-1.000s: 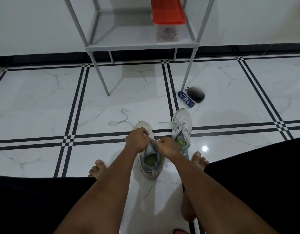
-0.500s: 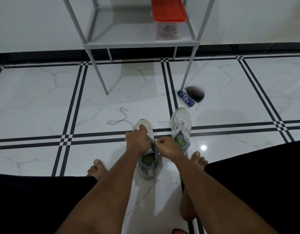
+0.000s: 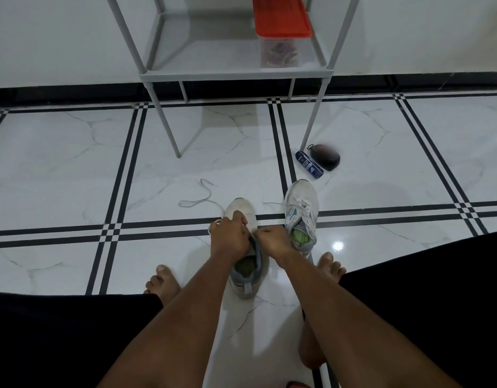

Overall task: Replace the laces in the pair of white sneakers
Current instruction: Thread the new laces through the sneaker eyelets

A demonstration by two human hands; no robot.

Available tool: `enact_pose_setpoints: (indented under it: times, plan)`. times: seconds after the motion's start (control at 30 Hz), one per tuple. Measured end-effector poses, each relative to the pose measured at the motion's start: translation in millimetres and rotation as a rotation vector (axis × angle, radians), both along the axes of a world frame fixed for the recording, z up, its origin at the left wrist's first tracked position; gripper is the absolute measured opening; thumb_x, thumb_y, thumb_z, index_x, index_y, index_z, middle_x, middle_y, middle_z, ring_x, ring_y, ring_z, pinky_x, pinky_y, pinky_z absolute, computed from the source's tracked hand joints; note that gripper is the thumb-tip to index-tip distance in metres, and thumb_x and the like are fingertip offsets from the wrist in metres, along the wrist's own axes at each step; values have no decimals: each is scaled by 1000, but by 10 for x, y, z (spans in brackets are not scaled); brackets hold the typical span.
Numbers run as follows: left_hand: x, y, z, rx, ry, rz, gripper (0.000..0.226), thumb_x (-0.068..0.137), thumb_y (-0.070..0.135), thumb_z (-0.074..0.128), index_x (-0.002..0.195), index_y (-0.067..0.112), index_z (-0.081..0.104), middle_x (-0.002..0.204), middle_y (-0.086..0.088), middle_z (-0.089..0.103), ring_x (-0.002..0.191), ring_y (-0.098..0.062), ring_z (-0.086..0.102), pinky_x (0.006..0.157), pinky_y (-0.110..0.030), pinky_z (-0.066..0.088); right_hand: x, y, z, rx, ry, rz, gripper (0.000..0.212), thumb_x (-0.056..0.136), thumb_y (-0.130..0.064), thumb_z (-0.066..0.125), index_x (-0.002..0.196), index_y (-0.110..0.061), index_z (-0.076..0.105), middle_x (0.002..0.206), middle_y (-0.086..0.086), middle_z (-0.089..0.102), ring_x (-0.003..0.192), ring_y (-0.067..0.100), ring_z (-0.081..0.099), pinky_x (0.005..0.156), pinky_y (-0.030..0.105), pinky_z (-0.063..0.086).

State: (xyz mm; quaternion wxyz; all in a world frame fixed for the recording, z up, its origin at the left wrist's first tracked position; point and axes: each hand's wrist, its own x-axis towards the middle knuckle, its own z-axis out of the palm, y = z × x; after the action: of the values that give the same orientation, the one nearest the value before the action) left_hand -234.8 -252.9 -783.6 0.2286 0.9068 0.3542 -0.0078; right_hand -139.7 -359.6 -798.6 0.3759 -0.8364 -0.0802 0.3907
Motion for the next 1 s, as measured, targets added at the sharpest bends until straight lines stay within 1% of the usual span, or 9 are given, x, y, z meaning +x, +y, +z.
enact_pose_setpoints:
  times: [0.13, 0.27, 0.4, 0.47, 0.57, 0.7, 0.8, 0.9, 1.0]
  plan:
    - [-75, 15, -46, -8, -39, 46, 19, 95, 27, 57, 114, 27, 54, 96, 1, 68, 101, -26, 61, 95, -42, 38, 1, 19, -38, 31, -38, 2, 37, 89, -29, 77, 66, 0, 72, 59, 11, 59, 58, 17, 52, 60, 32, 41]
    - [-146, -50, 35, 108, 32, 125, 34, 98, 51, 56, 112, 20, 57, 104, -4, 64, 99, -28, 62, 76, -40, 54, 27, 70, 11, -1, -115, 58, 37, 92, -25, 76, 57, -14, 72, 54, -3, 62, 56, 12, 58, 60, 27, 46]
    - [-186, -99, 10, -44, 168, 232, 52, 99, 65, 49, 106, 17, 68, 105, -6, 70, 100, -29, 68, 72, -34, 44, 9, 98, 86, -69, -236, 190, 48, 95, -16, 62, 50, -16, 45, 52, -1, 47, 51, 15, 46, 51, 30, 34]
    - [-230, -63, -63, -157, 133, 277, 52, 95, 67, 56, 98, 17, 70, 98, -5, 72, 96, -29, 69, 71, -34, 47, 52, 140, 189, -54, -208, 204, 37, 94, -15, 60, 58, -8, 55, 64, 2, 60, 62, 18, 59, 60, 30, 49]
    - [-304, 24, -115, -280, 55, 324, 51, 90, 67, 63, 75, 18, 69, 77, -2, 70, 80, -25, 69, 69, -33, 52, 277, 243, 435, 267, 188, -51, 23, 101, -19, 66, 86, -1, 72, 88, 9, 73, 81, 20, 72, 91, 46, 62]
    - [-366, 55, -84, -393, -48, 375, 50, 90, 64, 66, 76, 17, 76, 75, 0, 73, 78, -20, 67, 72, -31, 50, 571, 184, 867, 721, 685, -351, 17, 106, -27, 65, 101, -12, 72, 96, -1, 74, 94, 15, 71, 89, 34, 57]
    - [-411, 45, -160, -430, -91, 328, 48, 93, 59, 60, 88, 16, 80, 82, -4, 73, 84, -25, 71, 72, -31, 52, 477, 140, 690, 336, 361, -280, 40, 97, -44, 76, 109, -6, 75, 107, 4, 80, 98, 21, 77, 81, 35, 66]
    - [-467, 60, -289, -428, -105, 301, 54, 88, 64, 53, 101, 20, 81, 94, -4, 75, 90, -24, 73, 79, -37, 59, 179, 112, 343, -22, 124, -41, 61, 84, -58, 84, 96, 1, 76, 90, 15, 79, 80, 28, 79, 70, 42, 68]
    - [-460, 8, -100, -455, -153, 300, 41, 96, 44, 66, 104, 7, 80, 104, -16, 76, 100, -29, 73, 88, -38, 58, -2, 81, 124, -67, -96, 176, 45, 87, -46, 81, 76, -2, 79, 78, 14, 77, 78, 31, 76, 76, 46, 65]
